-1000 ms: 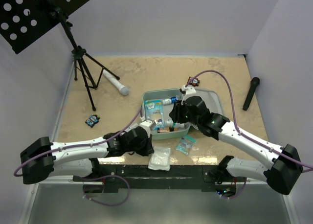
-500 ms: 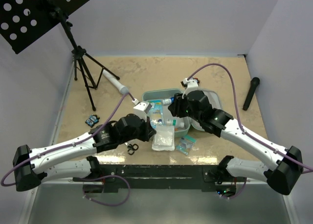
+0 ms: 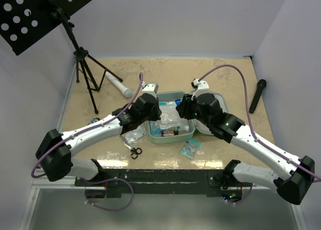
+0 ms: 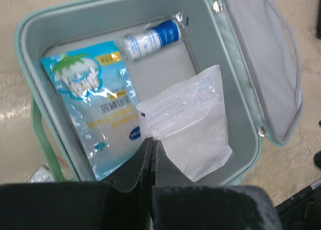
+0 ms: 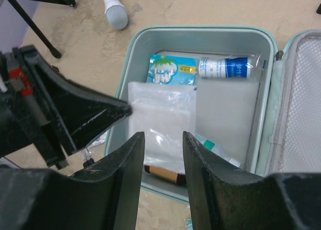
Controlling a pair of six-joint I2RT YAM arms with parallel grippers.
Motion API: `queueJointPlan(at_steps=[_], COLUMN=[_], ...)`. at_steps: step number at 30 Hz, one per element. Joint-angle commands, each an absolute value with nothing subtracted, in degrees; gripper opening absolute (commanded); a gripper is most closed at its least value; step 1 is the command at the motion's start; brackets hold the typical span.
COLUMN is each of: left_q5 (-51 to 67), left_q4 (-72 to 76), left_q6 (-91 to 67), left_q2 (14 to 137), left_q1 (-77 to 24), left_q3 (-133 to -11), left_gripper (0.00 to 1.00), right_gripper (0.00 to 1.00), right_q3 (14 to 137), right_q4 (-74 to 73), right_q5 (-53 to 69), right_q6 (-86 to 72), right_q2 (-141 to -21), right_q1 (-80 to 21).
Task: Organize the medicine kit
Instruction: Place the medical item at the medicine box.
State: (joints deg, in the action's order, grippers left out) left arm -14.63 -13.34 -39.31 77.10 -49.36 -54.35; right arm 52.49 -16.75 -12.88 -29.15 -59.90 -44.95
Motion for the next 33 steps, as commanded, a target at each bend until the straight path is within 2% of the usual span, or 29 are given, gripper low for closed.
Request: queueJointPlan(at_steps=[1,14,33], left_q5=[-14.3,-11.1,-5.9], left_q4=[-7.6,-1.1,2.6], left_q6=[-36.0,-32.4,-33.3], left_q2=[81.0,96.0,104.9], left_q1=[-46.5,-44.0,-44.0], left_q3=[-60.6,-66.1,-67.1], left_gripper=[0.00,0.00,0.00], right_gripper=[0.40,0.40,0.40], right_q3=[53.0,51.7,49.5], right_q4=[-15.1,-13.2,-10.0], right_q5=[-14.5,-14.2,-13.4], right_q6=[-29.2,-28.7,-29.3], right_q2=[-58.9,-59.2,-59.2], right_q1=[-44.9,-44.9,-44.9])
